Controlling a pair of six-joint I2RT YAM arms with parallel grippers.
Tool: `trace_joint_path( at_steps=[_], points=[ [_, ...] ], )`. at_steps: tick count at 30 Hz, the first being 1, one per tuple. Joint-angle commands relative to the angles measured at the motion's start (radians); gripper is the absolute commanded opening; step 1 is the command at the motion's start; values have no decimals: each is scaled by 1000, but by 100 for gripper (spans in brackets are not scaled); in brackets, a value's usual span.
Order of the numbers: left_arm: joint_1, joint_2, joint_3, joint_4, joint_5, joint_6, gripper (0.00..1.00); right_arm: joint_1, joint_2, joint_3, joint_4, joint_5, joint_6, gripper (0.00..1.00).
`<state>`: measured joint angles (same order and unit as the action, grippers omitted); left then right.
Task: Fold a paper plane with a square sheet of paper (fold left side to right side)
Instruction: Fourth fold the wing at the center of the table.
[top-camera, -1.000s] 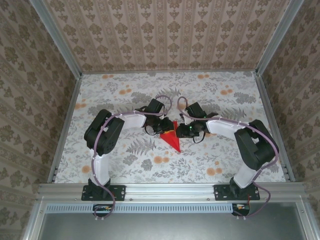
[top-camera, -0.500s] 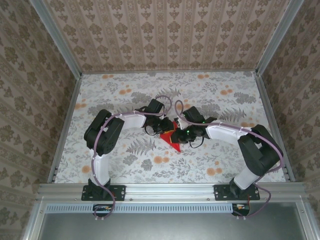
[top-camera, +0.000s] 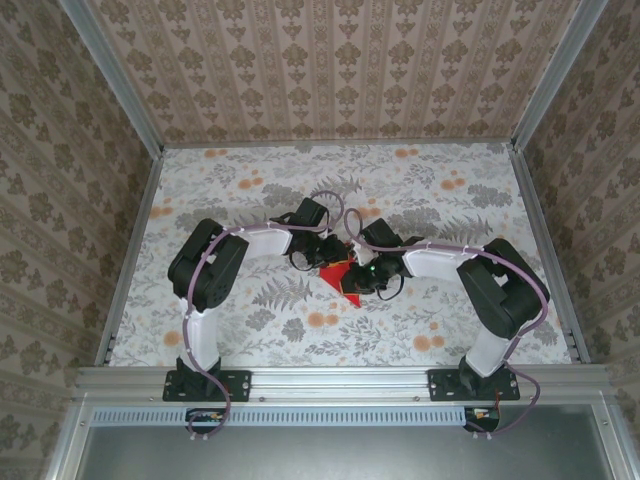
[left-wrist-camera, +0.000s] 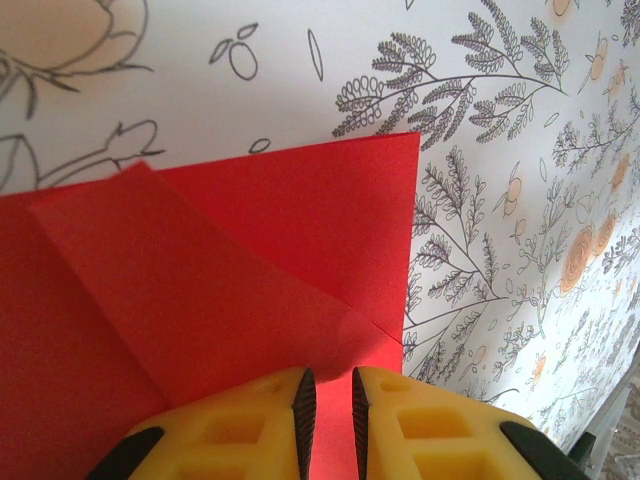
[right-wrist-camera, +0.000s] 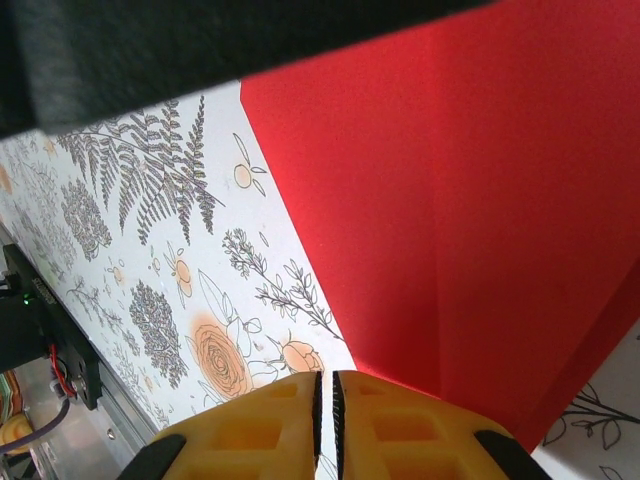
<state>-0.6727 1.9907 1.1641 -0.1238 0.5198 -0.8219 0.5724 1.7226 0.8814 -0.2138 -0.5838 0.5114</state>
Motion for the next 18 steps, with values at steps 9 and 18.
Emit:
trace_joint_path(
  at_steps=[9,18],
  points=[
    [-4,24,-36,-92,-49,20,22,6,19,-33,-29,23,-3,14],
    [-4,28,-32,-97,-52,21,22,6,26,-56,-42,26,-4,14]
  ],
)
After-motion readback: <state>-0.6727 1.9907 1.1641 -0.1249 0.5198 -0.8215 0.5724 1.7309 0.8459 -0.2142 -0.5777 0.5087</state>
